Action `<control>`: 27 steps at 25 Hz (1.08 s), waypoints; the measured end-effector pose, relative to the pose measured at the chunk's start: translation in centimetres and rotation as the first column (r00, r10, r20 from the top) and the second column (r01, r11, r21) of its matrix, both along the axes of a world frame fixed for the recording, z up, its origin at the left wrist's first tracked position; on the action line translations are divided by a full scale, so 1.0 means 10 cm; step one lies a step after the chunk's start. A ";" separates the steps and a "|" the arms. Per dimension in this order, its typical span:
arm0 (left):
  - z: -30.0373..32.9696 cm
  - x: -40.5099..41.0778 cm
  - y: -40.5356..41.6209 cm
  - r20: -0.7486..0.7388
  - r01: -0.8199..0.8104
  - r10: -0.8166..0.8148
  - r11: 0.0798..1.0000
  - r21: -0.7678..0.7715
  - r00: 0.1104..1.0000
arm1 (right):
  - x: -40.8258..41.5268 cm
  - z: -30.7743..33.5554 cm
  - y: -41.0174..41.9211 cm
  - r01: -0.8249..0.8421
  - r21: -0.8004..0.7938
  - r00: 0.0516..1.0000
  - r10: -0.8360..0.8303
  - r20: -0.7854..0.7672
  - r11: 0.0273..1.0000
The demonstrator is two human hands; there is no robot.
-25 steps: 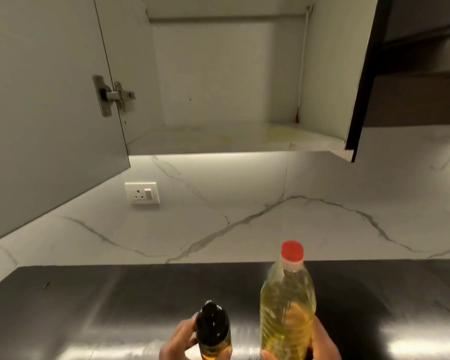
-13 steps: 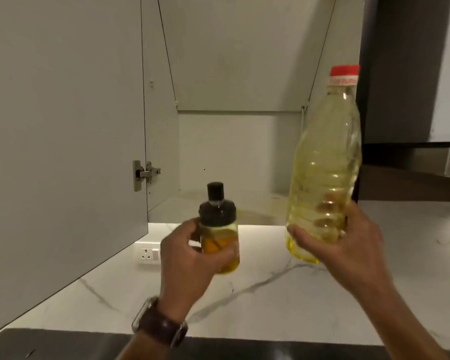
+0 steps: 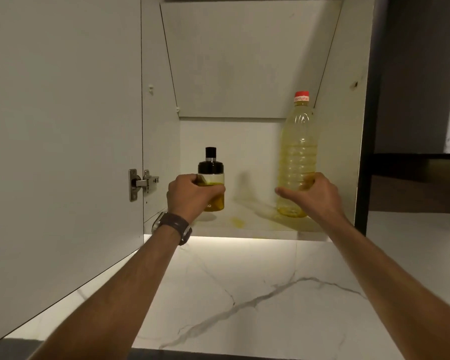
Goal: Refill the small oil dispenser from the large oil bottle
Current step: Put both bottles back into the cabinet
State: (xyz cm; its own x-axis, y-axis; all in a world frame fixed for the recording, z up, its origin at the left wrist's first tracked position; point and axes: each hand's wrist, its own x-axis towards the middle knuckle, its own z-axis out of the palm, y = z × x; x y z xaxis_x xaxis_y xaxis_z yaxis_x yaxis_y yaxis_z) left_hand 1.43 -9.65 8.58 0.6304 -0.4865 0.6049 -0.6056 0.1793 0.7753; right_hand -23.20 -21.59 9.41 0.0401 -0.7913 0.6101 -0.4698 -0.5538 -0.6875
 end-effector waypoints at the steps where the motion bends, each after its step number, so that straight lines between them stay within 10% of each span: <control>1: -0.02 0.01 -0.04 0.000 -0.009 0.009 1.000 0.010 1.000 | 0.01 -0.02 -0.03 0.007 0.003 1.000 -0.007 0.005 1.000; 17: -0.20 0.06 -0.16 0.095 -0.016 0.000 0.986 0.168 0.995 | 0.06 -0.22 -0.21 -0.010 0.041 1.000 0.010 -0.001 0.999; 27: -1.93 -0.46 1.64 -0.316 -0.188 0.086 0.933 -0.306 0.945 | -0.14 -0.66 0.44 -0.135 -0.385 0.929 0.252 0.271 0.913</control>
